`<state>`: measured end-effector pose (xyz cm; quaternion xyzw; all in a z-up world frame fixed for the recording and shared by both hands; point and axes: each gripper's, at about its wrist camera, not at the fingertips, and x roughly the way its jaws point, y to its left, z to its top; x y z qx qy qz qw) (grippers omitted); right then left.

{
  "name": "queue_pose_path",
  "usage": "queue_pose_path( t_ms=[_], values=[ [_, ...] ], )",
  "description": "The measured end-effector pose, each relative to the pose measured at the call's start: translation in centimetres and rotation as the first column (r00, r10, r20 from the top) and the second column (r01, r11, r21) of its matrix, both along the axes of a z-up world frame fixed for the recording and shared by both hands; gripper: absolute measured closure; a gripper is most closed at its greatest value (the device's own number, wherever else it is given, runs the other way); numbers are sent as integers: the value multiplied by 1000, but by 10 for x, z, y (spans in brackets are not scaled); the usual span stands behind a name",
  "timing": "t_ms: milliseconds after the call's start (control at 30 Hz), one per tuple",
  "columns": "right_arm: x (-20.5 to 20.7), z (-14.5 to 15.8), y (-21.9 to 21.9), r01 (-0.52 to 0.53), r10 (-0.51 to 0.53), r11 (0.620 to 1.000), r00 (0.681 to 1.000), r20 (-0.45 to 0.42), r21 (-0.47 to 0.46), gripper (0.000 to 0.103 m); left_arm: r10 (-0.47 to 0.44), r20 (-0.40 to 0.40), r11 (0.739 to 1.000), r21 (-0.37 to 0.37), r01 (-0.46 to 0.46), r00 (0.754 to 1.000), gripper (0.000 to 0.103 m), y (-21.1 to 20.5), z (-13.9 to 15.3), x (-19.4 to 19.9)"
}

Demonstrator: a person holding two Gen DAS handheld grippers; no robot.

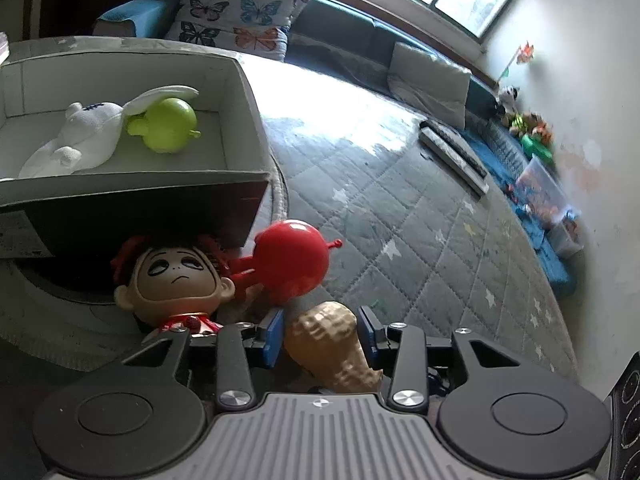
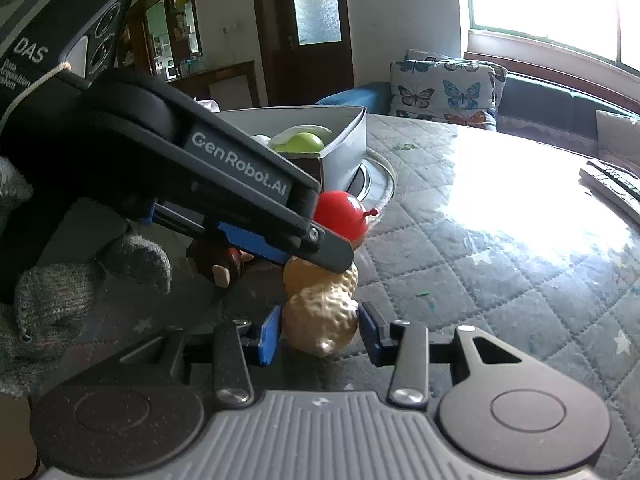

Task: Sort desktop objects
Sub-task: 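Close the left tool around the tan peanut-shaped toy, then lift the peanut toy with the left tool into the white box and release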

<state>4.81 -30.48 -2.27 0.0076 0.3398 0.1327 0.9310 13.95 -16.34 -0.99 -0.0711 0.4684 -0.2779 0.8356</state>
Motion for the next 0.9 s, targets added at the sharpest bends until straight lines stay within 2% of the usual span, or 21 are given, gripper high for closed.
queue_pose_path(
  t_ms=[100, 333, 567, 767, 900],
  values=[
    [-2, 0, -1, 3, -3, 1000, 1000, 0, 3, 61, 2, -6, 1000, -12, -3, 1000, 60, 0, -1, 0],
    [-4, -3, -2, 16, -16, 1000, 1000, -4, 7, 61, -1, 30, 1000, 11, 1, 1000, 58, -7, -2, -6],
    [-5, 3, -2, 6, -6, 1000, 1000, 2, 6, 61, 2, 16, 999, -32, -2, 1000, 59, 2, -1, -11],
    [-9, 26, 7, -20, 21, 1000, 998, 66, -15, 61, 39, 75, 995, -89, -32, 996, 59, 20, 24, -19],
    [5, 53, 22, -67, 72, 997, 988, 139, -41, 61, 102, 142, 988, -127, -84, 985, 59, 41, 50, -12]
  ],
)
